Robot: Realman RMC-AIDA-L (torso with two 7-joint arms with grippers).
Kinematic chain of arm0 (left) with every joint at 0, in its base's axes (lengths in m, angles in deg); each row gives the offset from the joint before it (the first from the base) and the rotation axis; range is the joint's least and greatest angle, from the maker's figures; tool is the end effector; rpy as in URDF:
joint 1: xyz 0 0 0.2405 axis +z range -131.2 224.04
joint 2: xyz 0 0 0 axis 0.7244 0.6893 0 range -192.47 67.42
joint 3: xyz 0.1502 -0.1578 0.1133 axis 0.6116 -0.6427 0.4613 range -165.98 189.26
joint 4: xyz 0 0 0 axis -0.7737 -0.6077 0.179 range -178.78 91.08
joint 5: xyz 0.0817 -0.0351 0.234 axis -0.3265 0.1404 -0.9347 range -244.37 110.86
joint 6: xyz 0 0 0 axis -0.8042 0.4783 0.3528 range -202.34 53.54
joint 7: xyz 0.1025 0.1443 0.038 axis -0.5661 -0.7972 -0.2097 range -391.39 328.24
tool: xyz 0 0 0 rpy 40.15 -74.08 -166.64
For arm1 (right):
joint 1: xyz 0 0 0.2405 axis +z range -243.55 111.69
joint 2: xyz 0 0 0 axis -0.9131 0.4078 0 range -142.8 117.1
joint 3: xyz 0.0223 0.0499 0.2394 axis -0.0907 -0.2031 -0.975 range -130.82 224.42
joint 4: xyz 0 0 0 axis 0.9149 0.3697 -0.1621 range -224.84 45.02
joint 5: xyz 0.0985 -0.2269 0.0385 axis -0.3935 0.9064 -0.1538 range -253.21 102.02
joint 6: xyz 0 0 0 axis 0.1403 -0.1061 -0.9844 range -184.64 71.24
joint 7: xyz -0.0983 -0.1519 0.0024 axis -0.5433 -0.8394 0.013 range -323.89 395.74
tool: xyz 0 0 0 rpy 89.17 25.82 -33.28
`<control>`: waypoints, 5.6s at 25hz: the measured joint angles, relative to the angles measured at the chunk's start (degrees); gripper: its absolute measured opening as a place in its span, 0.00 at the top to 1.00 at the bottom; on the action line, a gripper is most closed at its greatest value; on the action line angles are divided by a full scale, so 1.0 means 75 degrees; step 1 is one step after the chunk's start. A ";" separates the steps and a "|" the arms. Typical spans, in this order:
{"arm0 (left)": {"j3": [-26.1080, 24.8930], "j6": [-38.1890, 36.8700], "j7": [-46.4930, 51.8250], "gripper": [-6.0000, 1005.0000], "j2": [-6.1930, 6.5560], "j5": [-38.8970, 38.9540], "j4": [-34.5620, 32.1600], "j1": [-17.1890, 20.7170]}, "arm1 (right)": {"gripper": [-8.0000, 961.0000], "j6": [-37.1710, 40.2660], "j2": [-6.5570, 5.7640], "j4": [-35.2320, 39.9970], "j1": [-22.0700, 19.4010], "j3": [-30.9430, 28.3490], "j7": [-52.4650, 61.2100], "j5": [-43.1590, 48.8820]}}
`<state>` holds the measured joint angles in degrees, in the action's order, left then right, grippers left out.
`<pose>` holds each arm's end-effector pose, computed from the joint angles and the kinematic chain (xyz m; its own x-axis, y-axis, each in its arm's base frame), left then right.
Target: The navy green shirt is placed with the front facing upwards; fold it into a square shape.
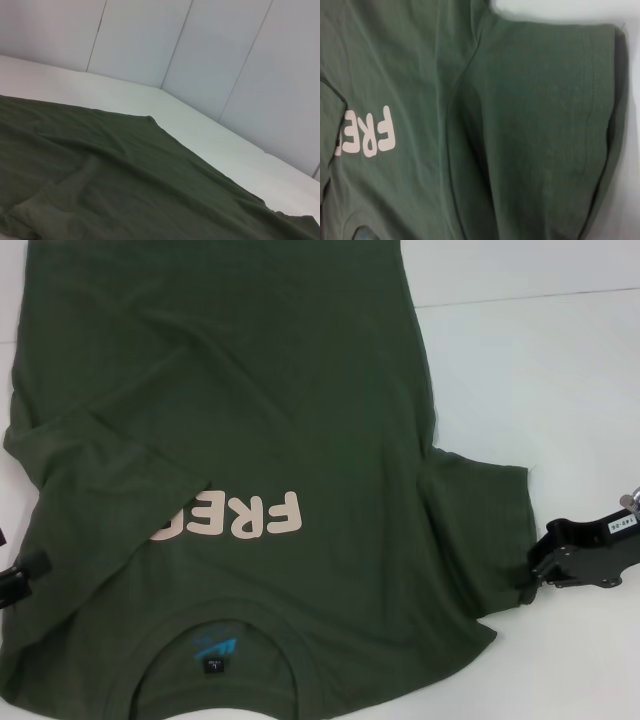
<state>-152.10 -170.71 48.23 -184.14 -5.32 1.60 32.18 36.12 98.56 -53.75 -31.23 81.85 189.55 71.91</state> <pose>-0.3703 0.2806 0.0422 0.5833 0.4420 0.6815 0.7599 -0.5933 -0.2656 0.3424 0.3473 0.0097 -0.1514 -0.9841 -0.0931 -0.9863 0.1566 -0.0514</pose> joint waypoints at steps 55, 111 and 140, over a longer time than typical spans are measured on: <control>0.0000 -0.0006 0.0013 0.12 -0.0108 0.0000 0.0033 0.0067 | 0.95 0.1534 0.0180 0.1807 0.1573 -0.0254 0.0061 -0.1434; -0.0102 0.0027 0.0017 0.12 -0.0132 0.0000 -0.0005 0.0040 | 0.39 -0.0493 0.0146 -0.0276 0.1901 0.1127 -0.0129 -0.1255; -0.0096 0.0101 0.0106 0.12 -0.0196 0.0000 0.0092 -0.0111 | 0.40 -0.1414 0.0048 -0.0244 0.1043 0.1433 0.0189 -0.1117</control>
<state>-152.82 -169.96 49.03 -185.62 -5.32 2.29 31.35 25.51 98.92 -55.58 -23.41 92.60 190.97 63.54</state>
